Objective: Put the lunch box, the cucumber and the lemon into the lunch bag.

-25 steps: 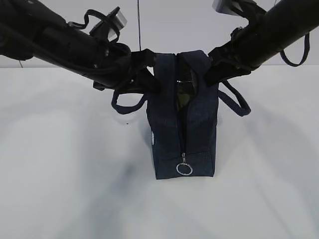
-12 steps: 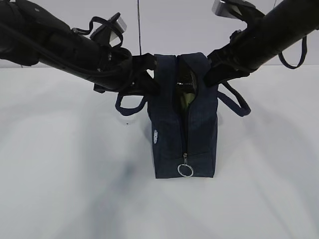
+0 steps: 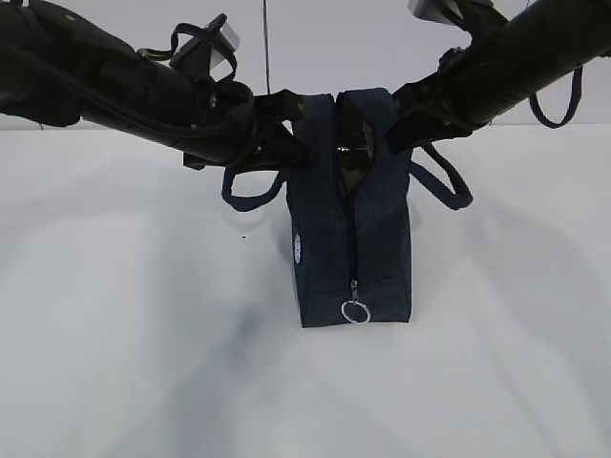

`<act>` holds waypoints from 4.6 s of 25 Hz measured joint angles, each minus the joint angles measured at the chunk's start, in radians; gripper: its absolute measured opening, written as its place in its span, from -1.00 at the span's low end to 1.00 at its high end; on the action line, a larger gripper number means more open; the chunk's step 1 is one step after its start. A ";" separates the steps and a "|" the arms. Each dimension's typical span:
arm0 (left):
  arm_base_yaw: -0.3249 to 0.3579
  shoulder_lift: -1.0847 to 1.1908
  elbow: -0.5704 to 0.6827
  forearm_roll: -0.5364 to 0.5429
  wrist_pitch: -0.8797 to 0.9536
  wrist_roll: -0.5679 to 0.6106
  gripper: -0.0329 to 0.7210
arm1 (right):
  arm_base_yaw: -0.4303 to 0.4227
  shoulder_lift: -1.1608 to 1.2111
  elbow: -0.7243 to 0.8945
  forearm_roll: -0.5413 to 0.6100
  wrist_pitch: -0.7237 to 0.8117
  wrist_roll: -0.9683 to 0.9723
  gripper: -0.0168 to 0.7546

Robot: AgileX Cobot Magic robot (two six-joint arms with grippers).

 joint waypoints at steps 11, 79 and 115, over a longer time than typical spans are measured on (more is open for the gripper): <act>0.000 0.004 0.000 -0.063 -0.012 0.073 -0.93 | 0.000 0.002 0.000 0.045 -0.009 -0.025 -0.91; 0.000 0.009 0.000 -0.068 -0.035 0.084 -0.93 | -0.002 -0.382 -0.055 -0.278 0.421 -0.058 -0.03; 0.000 0.009 0.000 -0.068 -0.034 0.088 -0.93 | -0.002 -0.524 0.977 0.913 -0.171 -1.335 -0.03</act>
